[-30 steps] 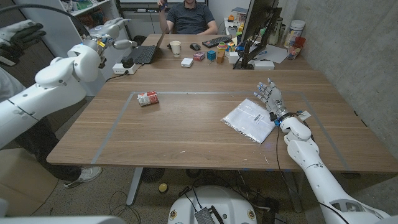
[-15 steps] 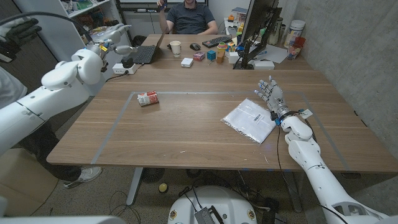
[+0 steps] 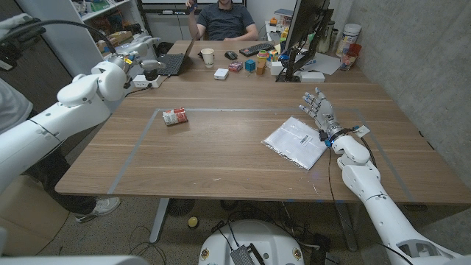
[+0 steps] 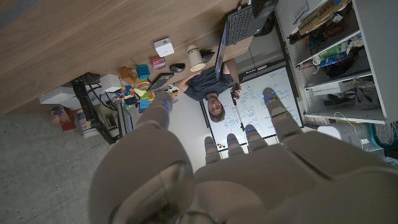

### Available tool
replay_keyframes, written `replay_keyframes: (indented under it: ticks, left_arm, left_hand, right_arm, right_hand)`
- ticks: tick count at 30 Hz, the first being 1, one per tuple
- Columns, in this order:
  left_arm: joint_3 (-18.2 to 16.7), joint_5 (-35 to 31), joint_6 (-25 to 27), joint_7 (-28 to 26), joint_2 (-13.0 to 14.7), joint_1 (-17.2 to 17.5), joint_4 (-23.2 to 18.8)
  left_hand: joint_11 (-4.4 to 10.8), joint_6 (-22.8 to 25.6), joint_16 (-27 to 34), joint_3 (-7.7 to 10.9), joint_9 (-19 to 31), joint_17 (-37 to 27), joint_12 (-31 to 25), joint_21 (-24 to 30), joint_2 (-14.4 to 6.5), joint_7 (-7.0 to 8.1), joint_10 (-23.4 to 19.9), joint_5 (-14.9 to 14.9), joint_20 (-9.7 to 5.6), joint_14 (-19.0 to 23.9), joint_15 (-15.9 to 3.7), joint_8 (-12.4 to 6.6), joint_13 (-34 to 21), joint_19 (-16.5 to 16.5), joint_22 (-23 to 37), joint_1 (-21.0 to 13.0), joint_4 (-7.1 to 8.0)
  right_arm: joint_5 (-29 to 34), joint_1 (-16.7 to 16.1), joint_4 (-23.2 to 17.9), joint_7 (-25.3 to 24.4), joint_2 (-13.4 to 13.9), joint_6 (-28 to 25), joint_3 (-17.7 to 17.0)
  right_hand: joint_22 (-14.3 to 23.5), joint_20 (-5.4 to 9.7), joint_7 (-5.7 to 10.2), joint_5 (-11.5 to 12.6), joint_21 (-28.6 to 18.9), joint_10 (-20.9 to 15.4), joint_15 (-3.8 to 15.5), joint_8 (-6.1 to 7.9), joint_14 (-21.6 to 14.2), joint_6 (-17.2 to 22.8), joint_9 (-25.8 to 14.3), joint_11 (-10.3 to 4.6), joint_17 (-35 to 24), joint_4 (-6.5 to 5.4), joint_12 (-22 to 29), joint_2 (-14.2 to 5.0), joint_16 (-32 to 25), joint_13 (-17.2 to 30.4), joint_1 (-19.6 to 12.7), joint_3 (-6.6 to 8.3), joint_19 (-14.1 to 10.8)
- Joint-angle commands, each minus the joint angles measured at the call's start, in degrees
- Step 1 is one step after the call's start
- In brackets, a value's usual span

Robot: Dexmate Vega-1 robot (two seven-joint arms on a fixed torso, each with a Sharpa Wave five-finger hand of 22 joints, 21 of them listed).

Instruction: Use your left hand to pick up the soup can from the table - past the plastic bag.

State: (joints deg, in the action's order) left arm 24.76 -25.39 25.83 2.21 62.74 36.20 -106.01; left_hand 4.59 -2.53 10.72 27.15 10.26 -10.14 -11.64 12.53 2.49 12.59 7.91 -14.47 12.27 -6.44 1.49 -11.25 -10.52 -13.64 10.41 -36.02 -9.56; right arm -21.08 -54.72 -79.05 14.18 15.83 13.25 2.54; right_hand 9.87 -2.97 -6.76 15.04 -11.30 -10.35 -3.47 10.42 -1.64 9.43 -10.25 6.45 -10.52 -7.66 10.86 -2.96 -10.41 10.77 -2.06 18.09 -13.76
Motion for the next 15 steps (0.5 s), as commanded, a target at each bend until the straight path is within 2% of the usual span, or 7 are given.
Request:
replay_keyframes:
  ticks: [1,9,15]
  left_arm:
    - [3.67,-4.47,0.62,3.59,-0.71,-2.18,0.50]
    - [3.65,-3.98,0.03,5.29,-0.93,-1.96,0.87]
    - [3.64,-4.90,1.02,5.97,-0.19,-0.85,-0.40]
  left_hand:
    - [0.02,0.48,0.03,-0.37,0.15,-0.14,-0.03,-0.20,0.22,0.06,0.41,-0.49,0.18,0.29,0.32,-0.07,-0.16,-0.70,0.13,-1.23,0.11]
    - [-0.53,0.71,-0.02,-0.83,0.14,-0.15,0.08,-0.29,0.49,0.06,0.79,-0.73,0.19,0.26,0.57,-0.01,-0.17,-0.89,0.14,-2.08,0.24]
    - [-0.83,0.79,-0.06,-1.12,0.12,-0.15,0.23,-0.37,0.60,0.06,1.28,-0.97,0.18,0.18,0.70,0.09,-0.18,-0.98,0.14,-2.85,0.30]
  right_arm:
    - [0.29,0.15,-0.73,0.11,1.20,0.13,1.06]
    - [0.78,-0.13,-2.03,-0.10,1.92,1.43,1.66]
    - [0.85,-0.08,-2.51,-0.37,2.37,2.28,2.01]
  right_hand:
    - [0.20,-0.42,0.02,0.31,-0.27,-0.47,-0.65,0.53,0.08,0.32,-0.14,0.25,-0.22,-0.06,0.52,-0.07,-0.54,0.17,0.26,-0.27,-0.34]
    - [0.20,-0.46,-0.04,0.34,-0.25,-0.53,-0.62,0.52,0.06,0.33,-0.13,0.34,-0.20,-0.02,0.53,-0.03,-0.53,0.17,0.22,-0.35,-0.32]
    - [0.20,-0.45,-0.06,0.36,-0.23,-0.53,-0.66,0.55,0.06,0.44,-0.13,0.33,-0.19,0.01,0.51,-0.02,-0.52,0.17,0.18,-0.42,-0.28]
